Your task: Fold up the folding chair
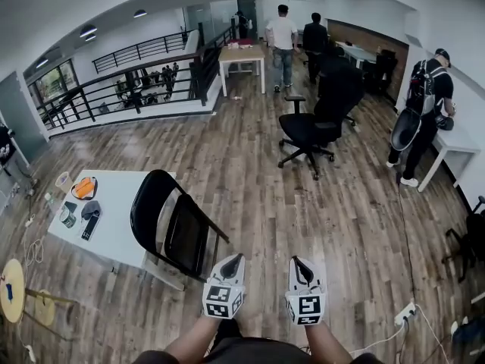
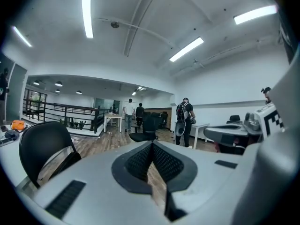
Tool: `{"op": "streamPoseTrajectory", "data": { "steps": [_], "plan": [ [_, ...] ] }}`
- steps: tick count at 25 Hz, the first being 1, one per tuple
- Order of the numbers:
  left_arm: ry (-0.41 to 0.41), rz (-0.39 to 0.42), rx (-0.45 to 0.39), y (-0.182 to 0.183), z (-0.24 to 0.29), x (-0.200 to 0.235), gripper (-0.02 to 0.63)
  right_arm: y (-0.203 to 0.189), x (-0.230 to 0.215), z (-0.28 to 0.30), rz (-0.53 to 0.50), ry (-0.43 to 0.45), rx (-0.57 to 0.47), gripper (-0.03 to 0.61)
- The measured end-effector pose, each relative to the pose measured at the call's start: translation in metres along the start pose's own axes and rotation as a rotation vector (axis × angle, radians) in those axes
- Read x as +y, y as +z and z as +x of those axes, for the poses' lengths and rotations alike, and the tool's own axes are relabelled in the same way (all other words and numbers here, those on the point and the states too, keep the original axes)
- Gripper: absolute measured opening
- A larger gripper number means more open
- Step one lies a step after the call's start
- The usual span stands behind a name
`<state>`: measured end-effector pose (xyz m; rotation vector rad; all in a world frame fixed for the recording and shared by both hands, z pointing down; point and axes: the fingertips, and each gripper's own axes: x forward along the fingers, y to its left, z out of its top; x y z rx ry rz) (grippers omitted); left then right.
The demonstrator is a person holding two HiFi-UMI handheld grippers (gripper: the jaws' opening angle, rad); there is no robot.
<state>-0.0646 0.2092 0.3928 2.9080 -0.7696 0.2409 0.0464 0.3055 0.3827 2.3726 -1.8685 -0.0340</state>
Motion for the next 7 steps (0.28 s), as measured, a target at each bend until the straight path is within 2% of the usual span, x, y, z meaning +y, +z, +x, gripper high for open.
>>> {"op": "streamPoseTrajectory", "data": {
  "steps": [7],
  "plan": [
    [-0.009,0.003,0.007,-0.001,-0.019,-0.029,0.005,0.001,0.002,-0.033,0.031,-0.001,-0.025,0.014]
  ]
}}
